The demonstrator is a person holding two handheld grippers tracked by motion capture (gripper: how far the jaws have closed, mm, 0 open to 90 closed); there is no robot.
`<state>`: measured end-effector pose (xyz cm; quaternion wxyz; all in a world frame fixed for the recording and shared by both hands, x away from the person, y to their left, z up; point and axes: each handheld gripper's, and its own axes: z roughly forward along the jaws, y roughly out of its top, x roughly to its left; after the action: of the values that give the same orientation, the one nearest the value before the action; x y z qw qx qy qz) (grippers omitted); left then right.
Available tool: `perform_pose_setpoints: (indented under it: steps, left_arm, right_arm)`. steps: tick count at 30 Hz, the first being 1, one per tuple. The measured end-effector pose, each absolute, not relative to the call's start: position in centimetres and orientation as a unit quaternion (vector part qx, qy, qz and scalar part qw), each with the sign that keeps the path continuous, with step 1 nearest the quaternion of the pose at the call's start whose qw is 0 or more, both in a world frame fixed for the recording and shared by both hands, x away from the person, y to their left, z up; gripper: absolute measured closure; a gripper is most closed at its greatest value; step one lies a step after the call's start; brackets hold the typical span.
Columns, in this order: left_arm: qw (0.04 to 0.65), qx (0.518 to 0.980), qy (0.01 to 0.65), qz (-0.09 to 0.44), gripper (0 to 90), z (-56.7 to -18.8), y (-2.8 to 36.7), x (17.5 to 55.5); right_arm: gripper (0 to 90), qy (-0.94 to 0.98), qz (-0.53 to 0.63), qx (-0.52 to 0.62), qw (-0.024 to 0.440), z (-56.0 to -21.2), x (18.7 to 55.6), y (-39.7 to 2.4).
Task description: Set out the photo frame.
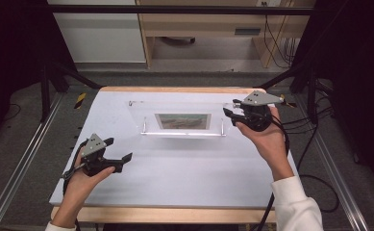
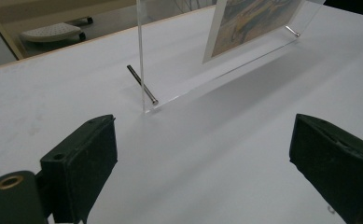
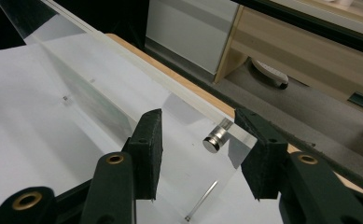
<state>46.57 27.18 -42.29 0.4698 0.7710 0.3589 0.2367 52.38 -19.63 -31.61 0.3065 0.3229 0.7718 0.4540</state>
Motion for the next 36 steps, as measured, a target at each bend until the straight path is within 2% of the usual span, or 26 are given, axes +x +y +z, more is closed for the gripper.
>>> perform_pose_setpoints:
  steps: [22,36]
  left_arm:
    - [0.468,0.765,0.377,0.231,7.5,-44.2,28.5,46.5]
    - [0.469,0.767,0.376,0.227,7.5,-44.4,28.6,46.4]
  right_arm:
    - [52.0,0.760,0.473,0.336,0.291,-31.2,55.7,-19.9]
    - [54.4,0.751,0.489,0.344,0.280,-31.0,57.7,-20.5]
